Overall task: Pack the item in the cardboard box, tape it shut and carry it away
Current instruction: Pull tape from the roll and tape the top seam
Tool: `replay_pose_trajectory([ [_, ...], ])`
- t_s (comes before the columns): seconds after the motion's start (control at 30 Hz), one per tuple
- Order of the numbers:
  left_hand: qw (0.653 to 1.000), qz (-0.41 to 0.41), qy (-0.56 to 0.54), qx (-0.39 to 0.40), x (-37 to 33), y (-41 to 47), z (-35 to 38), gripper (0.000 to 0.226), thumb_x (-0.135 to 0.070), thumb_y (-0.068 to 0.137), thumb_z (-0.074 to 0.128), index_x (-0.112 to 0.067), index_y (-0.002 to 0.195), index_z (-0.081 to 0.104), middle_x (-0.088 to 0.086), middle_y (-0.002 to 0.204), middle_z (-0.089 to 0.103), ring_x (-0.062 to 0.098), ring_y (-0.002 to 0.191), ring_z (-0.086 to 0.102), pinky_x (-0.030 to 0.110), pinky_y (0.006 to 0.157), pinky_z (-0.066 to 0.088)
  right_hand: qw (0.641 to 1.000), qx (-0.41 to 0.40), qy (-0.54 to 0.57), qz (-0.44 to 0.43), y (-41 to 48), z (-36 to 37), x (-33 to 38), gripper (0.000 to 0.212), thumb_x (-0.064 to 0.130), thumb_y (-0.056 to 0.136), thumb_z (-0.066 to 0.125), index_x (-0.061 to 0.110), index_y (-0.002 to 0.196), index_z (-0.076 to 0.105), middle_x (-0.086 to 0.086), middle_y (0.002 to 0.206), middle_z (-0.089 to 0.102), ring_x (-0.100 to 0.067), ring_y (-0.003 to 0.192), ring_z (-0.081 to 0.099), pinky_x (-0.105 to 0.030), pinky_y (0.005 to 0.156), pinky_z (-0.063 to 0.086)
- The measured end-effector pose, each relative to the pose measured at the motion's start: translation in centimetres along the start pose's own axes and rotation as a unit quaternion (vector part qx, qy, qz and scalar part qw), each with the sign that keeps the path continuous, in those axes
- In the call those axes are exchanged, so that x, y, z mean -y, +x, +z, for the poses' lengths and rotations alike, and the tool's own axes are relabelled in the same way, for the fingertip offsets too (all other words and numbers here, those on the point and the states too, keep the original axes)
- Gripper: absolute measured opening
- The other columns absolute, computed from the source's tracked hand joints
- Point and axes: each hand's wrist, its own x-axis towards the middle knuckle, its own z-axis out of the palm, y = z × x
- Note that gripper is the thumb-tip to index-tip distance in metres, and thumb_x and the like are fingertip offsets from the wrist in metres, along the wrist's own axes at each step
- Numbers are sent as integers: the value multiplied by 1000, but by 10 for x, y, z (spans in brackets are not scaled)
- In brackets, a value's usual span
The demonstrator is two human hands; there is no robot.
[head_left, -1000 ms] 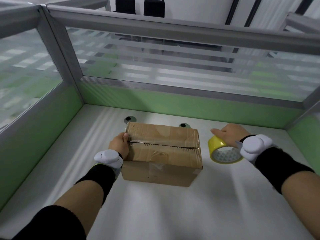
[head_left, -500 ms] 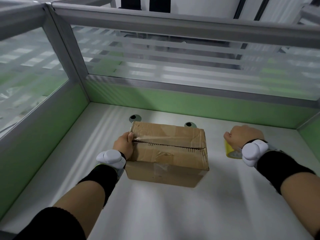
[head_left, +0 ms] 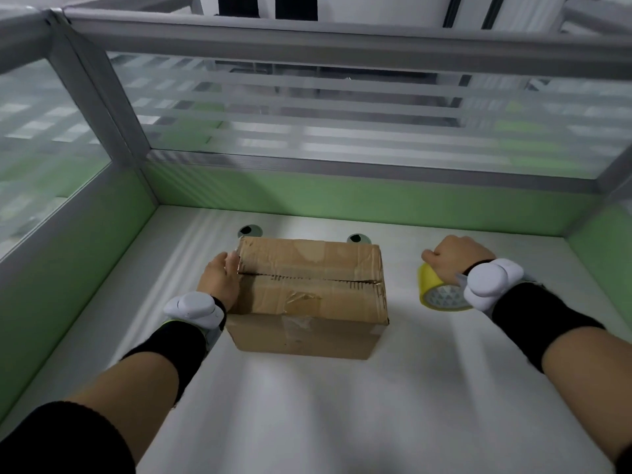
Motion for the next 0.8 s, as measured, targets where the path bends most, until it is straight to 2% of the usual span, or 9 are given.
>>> replay_pose_trajectory([
  [0.07, 996, 2, 78, -30, -5, 0, -4, 49, -44, 96, 25, -10, 123, 48, 20, 133, 48, 38, 120, 45, 42, 97, 37, 1000, 0, 21, 1, -1, 1, -2, 45, 39, 85, 43, 11, 50, 46, -5, 53, 48, -19, 49, 43, -22, 47, 26],
  [0.1, 992, 16, 116, -51, -12, 0, -4, 51, -45, 96, 24, -13, 129, 45, 17, 135, 46, 37, 122, 44, 44, 101, 35, 1000, -1, 29, 2, -1, 1, -3, 45, 40, 85, 43, 11, 50, 46, -4, 53, 47, -20, 49, 43, -22, 47, 25],
  [0.23, 975, 160, 137, -67, -56, -8, 13, 45, -43, 96, 21, -19, 119, 53, 10, 126, 54, 34, 113, 50, 40, 97, 38, 999, 11, 43, 4, -1, 3, -4, 45, 41, 84, 43, 11, 51, 46, -3, 54, 45, -20, 50, 41, -24, 47, 26],
  [0.33, 963, 248, 107, -4, -96, -19, 47, 46, -41, 96, 24, -16, 115, 57, 8, 124, 58, 32, 108, 54, 33, 89, 38, 998, 14, 56, 7, -2, 1, -5, 45, 42, 83, 42, 12, 50, 46, -3, 54, 46, -18, 50, 42, -22, 46, 25],
  [0.4, 961, 256, 80, 60, -120, -24, 72, 46, -40, 97, 26, -14, 121, 55, 8, 130, 56, 30, 116, 52, 36, 99, 39, 997, 21, 77, 6, -2, 1, -8, 45, 41, 83, 43, 12, 49, 44, -4, 54, 46, -20, 50, 43, -22, 46, 25],
  [0.5, 957, 253, 99, 105, -143, -24, 99, 46, -40, 98, 25, -16, 126, 52, 6, 135, 53, 28, 123, 48, 42, 109, 30, 994, 32, 109, 1, -3, 0, -9, 45, 39, 84, 44, 12, 48, 41, -6, 53, 45, -26, 55, 45, -24, 46, 26],
  [0.63, 949, 249, 135, 141, -153, -20, 117, 45, -39, 98, 22, -17, 121, 54, 7, 131, 56, 30, 120, 50, 44, 108, 27, 991, 43, 131, 1, -7, 1, -8, 44, 37, 85, 44, 14, 49, 38, -5, 53, 40, -27, 59, 45, -23, 46, 25],
  [0.7, 947, 248, 148, 143, -152, -22, 121, 44, -39, 98, 21, -19, 111, 57, 7, 121, 61, 31, 112, 53, 46, 106, 31, 989, 50, 141, 2, -8, 3, -6, 43, 36, 86, 44, 14, 50, 36, -5, 54, 39, -27, 62, 44, -23, 45, 23],
  [0.8, 949, 252, 148, 123, -154, -28, 127, 43, -38, 98, 21, -21, 102, 60, 5, 114, 63, 28, 105, 54, 43, 103, 32, 985, 62, 159, 1, -8, 4, -8, 44, 33, 86, 44, 13, 49, 33, -5, 52, 37, -24, 51, 38, -24, 45, 23],
])
